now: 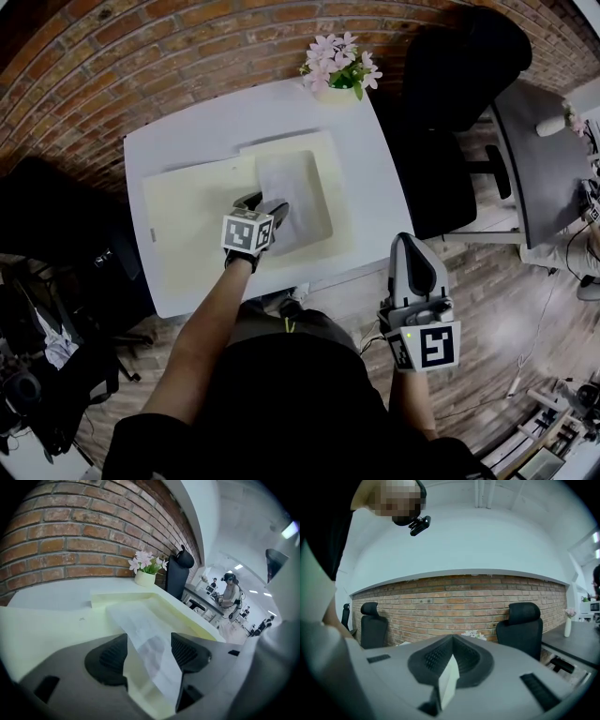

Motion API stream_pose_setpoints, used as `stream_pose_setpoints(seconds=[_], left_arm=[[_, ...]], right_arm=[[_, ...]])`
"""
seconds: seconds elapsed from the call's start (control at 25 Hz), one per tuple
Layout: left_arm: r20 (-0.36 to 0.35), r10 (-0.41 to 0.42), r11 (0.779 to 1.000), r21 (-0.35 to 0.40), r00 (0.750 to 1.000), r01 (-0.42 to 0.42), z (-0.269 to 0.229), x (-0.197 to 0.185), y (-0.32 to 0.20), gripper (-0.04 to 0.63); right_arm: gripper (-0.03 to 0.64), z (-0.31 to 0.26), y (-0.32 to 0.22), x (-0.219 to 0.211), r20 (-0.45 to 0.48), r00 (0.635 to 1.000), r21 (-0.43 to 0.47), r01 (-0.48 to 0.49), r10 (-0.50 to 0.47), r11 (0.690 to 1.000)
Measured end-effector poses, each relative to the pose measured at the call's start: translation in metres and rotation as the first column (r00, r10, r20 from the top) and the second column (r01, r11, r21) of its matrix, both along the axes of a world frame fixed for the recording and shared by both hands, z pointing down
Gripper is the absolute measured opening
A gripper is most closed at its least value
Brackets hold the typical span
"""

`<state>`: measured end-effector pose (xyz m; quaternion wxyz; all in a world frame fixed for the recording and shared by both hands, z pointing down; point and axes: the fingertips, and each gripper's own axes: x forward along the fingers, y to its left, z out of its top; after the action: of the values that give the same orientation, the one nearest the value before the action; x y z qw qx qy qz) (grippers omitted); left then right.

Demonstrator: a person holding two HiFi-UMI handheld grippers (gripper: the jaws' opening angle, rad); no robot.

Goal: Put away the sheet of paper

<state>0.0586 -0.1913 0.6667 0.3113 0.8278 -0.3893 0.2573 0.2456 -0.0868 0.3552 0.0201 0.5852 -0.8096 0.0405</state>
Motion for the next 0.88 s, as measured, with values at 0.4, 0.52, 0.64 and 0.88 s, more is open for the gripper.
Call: stream_pose_setpoints(seconds=[0.4, 0.52, 0.64, 0.88], left_arm=[[0.023, -0.010, 0.999, 0.039, 1.000, 0.009, -0.011, -0.029, 0.003, 0.293], [0.018, 0.012, 0.997, 0.082, 1.000, -0.013, -0.023, -0.038, 0.003, 0.175], [0.000, 0.011, 0.993, 0.115, 1.000, -0.011, -0.036, -0.054, 0.005, 0.054], [-0.018, -0.026, 0.985, 0.171, 1.000, 0.028, -0.067, -0.089, 0.001, 0.032]], right_arm=[[0.014, -0.008, 0.005, -0.024, -0.011, 1.000, 0.013, 0.022, -0.021, 1.000], [0.014, -0.011, 0.008, -0.033, -0.014, 1.000, 0.019, 0.022, -0.021, 1.000], [0.014, -0.015, 0.011, -0.044, -0.019, 0.999, 0.027, 0.035, -0.034, 0.999], [0.014, -0.024, 0.006, -0.072, -0.017, 0.996, 0.070, 0.083, -0.082, 0.994]])
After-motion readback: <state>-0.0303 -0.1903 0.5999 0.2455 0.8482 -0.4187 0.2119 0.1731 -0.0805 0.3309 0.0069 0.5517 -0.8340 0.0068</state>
